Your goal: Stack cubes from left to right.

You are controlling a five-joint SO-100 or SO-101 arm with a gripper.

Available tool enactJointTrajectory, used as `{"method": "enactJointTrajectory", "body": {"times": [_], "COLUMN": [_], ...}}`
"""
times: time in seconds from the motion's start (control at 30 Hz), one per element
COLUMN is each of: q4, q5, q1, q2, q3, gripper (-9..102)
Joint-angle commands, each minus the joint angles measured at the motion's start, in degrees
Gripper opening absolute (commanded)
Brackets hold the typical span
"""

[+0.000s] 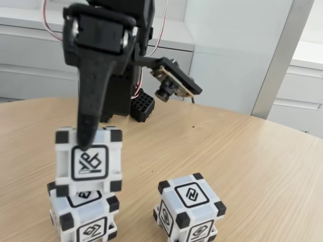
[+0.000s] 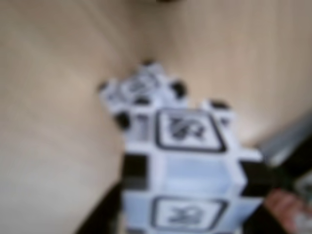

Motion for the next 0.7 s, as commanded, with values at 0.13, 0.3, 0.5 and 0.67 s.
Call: {"method": "enactJointTrajectory", "body": {"times": [0.13, 0.3, 0.5, 0.67], "q4": [6.1, 6.1, 6.0, 6.0], "q5": [-1.4, -1.3, -1.4, -2.0], "q1": [0.4, 0.4, 0.4, 0.4], "q2": [1.1, 1.1, 1.1, 1.1], "q3": [-1.5, -1.5, -1.5, -1.5], "gripper": [15, 15, 15, 23]}}
